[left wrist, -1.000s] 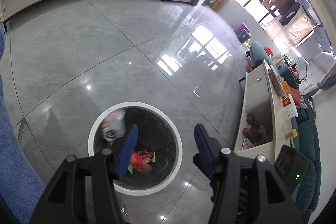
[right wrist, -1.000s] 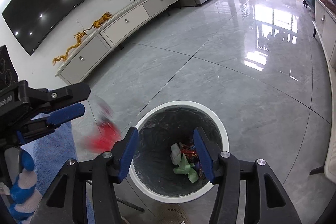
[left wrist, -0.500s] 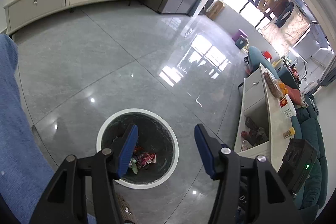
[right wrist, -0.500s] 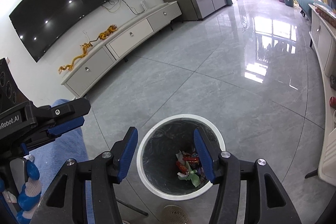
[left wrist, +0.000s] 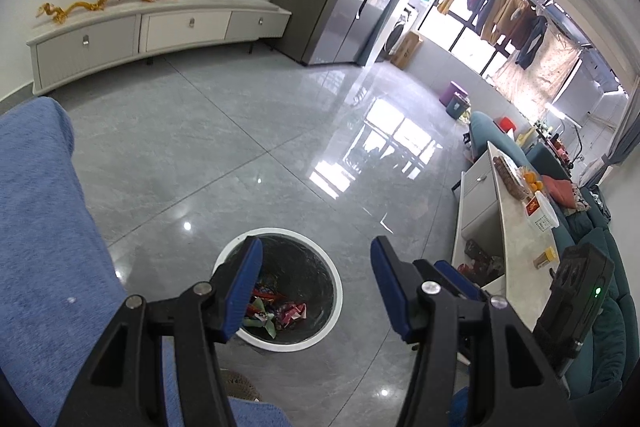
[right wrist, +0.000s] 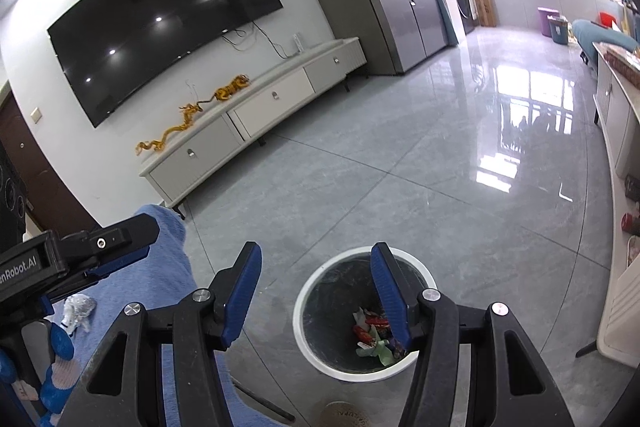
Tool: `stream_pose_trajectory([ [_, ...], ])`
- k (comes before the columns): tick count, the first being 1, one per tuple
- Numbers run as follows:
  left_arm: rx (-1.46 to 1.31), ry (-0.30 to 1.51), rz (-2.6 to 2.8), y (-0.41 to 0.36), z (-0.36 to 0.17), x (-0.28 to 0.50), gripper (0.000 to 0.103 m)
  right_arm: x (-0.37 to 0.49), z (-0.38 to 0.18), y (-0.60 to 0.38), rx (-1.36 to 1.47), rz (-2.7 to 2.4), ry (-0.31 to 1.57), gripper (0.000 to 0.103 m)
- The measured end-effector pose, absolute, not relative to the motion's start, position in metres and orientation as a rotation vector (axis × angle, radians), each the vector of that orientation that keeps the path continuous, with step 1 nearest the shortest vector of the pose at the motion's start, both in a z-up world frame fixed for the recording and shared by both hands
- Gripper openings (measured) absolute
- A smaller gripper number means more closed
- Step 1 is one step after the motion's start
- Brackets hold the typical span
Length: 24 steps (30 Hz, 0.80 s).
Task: Collect trash
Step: 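Move both open tools back from the bin to the rug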
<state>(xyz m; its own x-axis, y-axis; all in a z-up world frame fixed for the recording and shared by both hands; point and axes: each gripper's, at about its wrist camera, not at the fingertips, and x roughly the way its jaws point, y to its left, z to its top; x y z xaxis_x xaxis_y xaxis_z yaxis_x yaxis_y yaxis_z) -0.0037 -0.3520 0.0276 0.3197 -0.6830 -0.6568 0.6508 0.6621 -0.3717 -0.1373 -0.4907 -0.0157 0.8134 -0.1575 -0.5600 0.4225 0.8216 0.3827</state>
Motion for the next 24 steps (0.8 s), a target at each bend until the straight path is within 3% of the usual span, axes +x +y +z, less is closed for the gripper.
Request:
stream_pose_trajectory([
  [24,-0.137,0.722,-0.763,-0.184,0.077,-0.038,0.055,-0.134,0.049,-0.397,0.327,-0.230,0.464,0.055],
])
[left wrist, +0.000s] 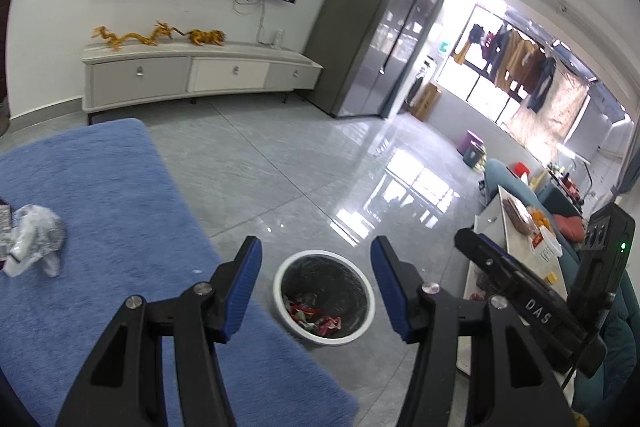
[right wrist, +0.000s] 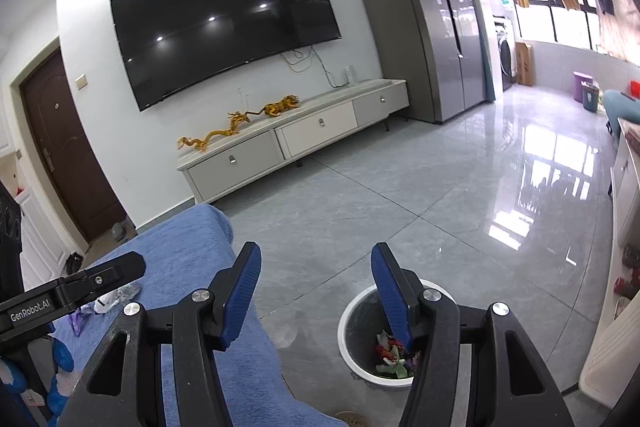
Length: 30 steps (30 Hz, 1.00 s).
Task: Collect trash
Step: 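Move both open tools back from the bin to the rug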
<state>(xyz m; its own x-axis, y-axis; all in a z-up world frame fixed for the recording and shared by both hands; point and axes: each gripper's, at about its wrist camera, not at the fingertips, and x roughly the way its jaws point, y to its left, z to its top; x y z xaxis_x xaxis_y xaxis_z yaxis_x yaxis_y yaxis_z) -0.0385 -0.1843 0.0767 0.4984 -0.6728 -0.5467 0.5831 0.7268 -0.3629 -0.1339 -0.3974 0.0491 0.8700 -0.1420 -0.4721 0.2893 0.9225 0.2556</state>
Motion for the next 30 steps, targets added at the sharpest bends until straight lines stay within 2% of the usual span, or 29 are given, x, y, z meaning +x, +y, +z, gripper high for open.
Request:
stream_pose_trajectory([
  [12,-0.233,0.698,-0.570,-0.041,0.042,-0.004,0.055,-0.093,0.051,-0.327,0.232,-0.128,0.521,0.056],
  [23,-0.260,0.736,-0.184,0.138,-0.021,0.072,0.055,-0.031,0.027,-0.252,0.180,0.042,0.629,0.059],
  [30,-0.279,0.772,-0.097,0.186,-0.056,0.103,0.055,0.029,0.006,-0.195,0.177,0.213,0.712,0.059],
])
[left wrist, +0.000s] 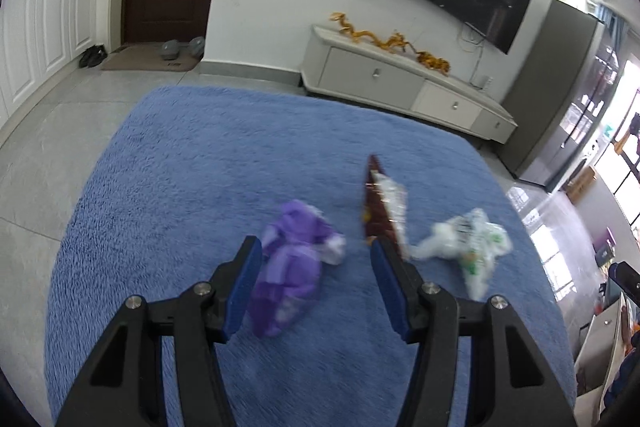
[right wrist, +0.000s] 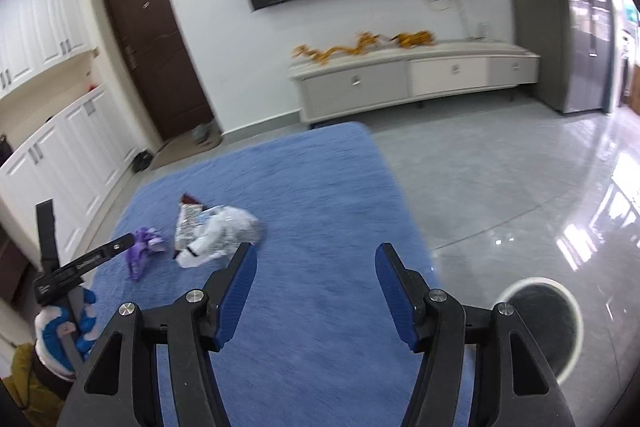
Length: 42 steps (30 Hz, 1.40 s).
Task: Collect trash
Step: 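Move both open tools back from the bin to the rug, then grasp the purple bag with the left tool while the right tool grasps the white plastic bag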
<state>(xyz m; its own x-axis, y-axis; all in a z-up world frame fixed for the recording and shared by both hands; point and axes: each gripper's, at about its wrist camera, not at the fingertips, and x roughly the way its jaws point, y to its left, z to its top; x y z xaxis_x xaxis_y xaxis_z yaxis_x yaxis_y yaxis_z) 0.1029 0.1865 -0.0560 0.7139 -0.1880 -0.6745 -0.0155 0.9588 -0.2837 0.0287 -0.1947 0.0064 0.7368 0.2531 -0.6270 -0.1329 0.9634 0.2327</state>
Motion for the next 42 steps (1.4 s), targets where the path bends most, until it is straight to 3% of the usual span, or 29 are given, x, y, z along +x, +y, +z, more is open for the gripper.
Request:
stream_pose_trajectory([
  [21,-0.354,0.784,-0.149,0.202,-0.099,0.121,0.054,0.135,-0.054,-0.096,0.173,0.446,0.872,0.059],
  [24,-0.360,0.781,-0.162,0.200,-0.098,0.121,0.048,0.136,-0.061,-0.103,0.206,0.464,0.885,0.031],
  [27,-0.365,0.776,-0.177,0.198,-0.096,0.121,0.044,0.132,-0.059,-0.114,0.228,0.476,0.868,0.021],
  [34,-0.344,0.764,-0.171,0.194,-0.091,0.118,0.030,0.111,-0.041,-0.143,0.262,0.466,0.814,0.019],
  [42,-0.326,0.738,-0.152,0.185,-0.076,0.101,0.025,0.070,-0.011,-0.185,0.284,0.421,0.733,0.019],
])
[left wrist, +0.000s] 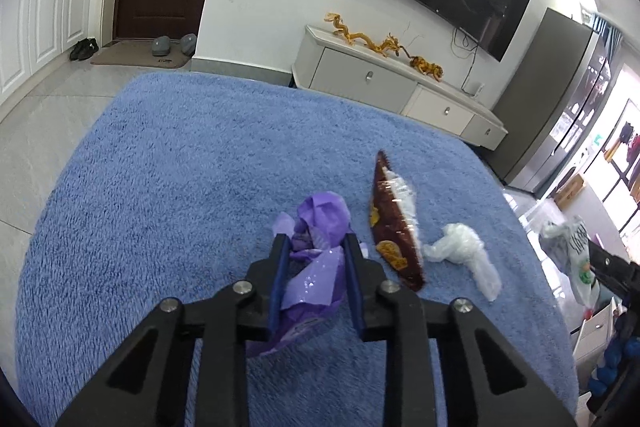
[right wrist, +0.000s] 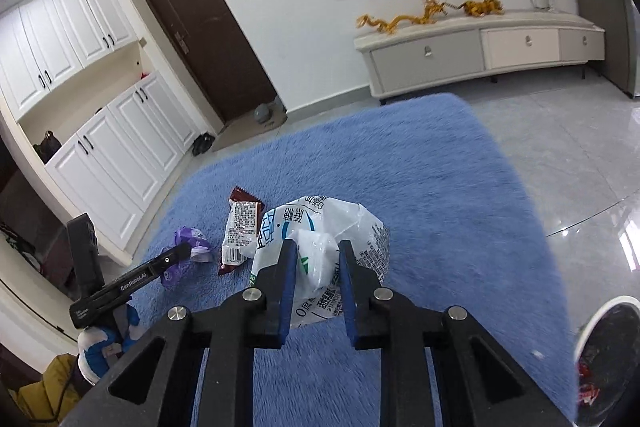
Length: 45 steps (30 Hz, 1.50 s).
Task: Collect trash
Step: 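Grasp the purple bag with the left tool while the right tool grasps the white plastic bag, then carry the purple bag and white plastic bag over the bin and open both tools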
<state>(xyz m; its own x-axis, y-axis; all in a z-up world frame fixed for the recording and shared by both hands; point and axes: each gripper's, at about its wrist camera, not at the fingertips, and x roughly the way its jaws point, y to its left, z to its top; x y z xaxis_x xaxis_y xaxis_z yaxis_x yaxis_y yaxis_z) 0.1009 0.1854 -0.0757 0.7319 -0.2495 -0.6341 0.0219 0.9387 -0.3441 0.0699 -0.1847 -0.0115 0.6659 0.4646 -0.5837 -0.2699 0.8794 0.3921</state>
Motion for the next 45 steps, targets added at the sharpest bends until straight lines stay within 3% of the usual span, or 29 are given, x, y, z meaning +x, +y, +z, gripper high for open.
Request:
stream_pose_trajectory([
  [13,-0.300,0.660,-0.195,0.151,-0.014,0.050,0.024,0.001,0.028,-0.247,0.365,0.378,0.582,0.019],
  [23,-0.237,0.623,-0.321,0.074,0.031,0.027,0.024,-0.049,0.045,-0.313,0.466,0.290,0.461,0.019],
  [35,-0.123,0.667,-0.555,-0.092,0.055,0.021,0.024,-0.099,0.021,-0.402,0.561,0.082,0.393,0.019],
  [45,0.060,0.774,-0.758,-0.272,0.024,0.011,0.025,-0.118,-0.036,-0.477,0.668,-0.087,0.449,0.019],
])
